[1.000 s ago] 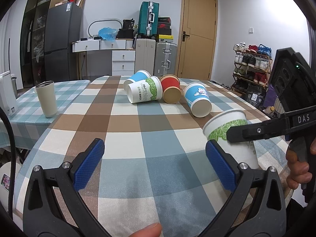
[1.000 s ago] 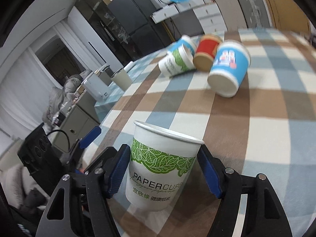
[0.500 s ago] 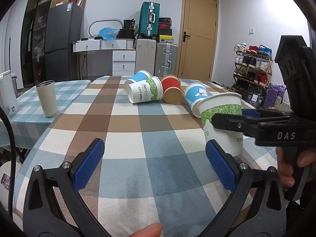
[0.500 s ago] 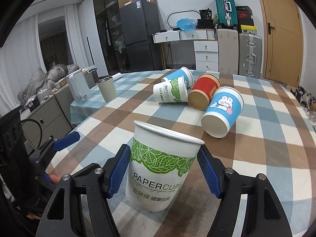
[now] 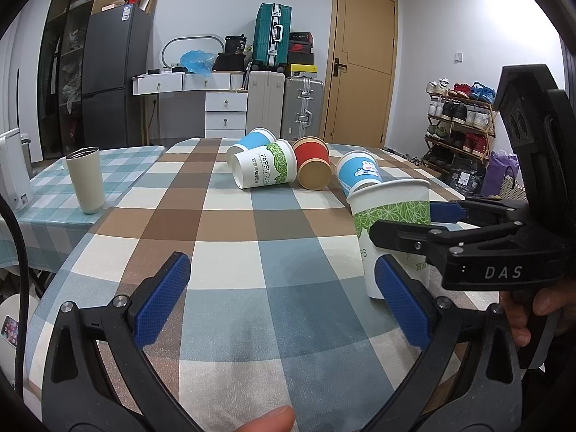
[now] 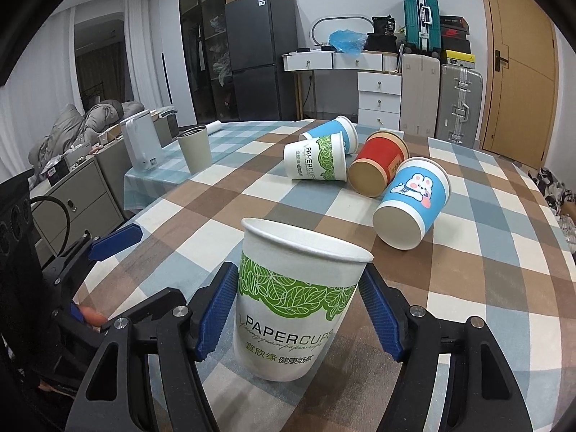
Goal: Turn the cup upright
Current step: 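Rotate the cup rim-up with the right gripper and set it down, then open the right gripper and withdraw from the upright cup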
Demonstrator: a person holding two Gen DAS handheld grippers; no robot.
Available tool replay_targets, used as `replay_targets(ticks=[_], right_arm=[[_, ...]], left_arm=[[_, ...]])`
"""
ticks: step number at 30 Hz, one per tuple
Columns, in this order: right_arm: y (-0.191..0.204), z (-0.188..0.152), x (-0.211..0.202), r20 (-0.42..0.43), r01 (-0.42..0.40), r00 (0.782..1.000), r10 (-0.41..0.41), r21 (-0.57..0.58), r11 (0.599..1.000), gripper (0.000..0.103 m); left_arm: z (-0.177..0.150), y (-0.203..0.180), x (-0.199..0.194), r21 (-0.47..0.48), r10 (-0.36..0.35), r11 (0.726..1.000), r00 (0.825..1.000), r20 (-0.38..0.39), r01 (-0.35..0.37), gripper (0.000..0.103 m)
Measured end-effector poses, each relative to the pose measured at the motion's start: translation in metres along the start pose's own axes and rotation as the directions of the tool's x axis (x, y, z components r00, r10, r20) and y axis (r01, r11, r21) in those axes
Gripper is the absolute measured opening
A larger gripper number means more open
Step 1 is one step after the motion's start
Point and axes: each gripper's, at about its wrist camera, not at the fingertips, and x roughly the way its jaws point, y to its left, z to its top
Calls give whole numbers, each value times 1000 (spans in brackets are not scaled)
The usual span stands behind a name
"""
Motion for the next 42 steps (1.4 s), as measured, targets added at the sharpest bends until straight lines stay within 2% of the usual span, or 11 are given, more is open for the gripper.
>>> replay_targets(ticks=[14,17,20,25,30,33,40,42], right_arm=[[4,-18,-21,-7,-39,999,38,-56,998,68],[5,-21,-23,18,-22,1000,23,-69,997,67],[8,-19,-21,53,31,998,-26,-88,996,67],[12,-16,-9,59,91,995,-85,-111,990,67],[16,-18,-7,61,85,995,-78,-135,987,68],[13,-19,-9,59,55,997,-48,-127,990,68],[-2,-23,-21,104,-7,994,15,-80,997,85],[-5,-24,-27,127,-18,992,27,-74,997,93]], left_arm=[[0,0,0,0,-1,1000,1000,1,1,102],[0,1,0,-1,0,1000,1000,1,0,102],[0,1,0,-1,-1,1000,1000,1,1,102],[0,1,0,0,-1,1000,1000,1,1,102],[0,1,-1,-1,-1,1000,1000,1,1,102],[0,1,-1,-1,-2,1000,1000,2,2,102],[-1,2,-1,-3,-4,1000,1000,3,4,102],[0,2,-2,-3,-5,1000,1000,3,5,102]])
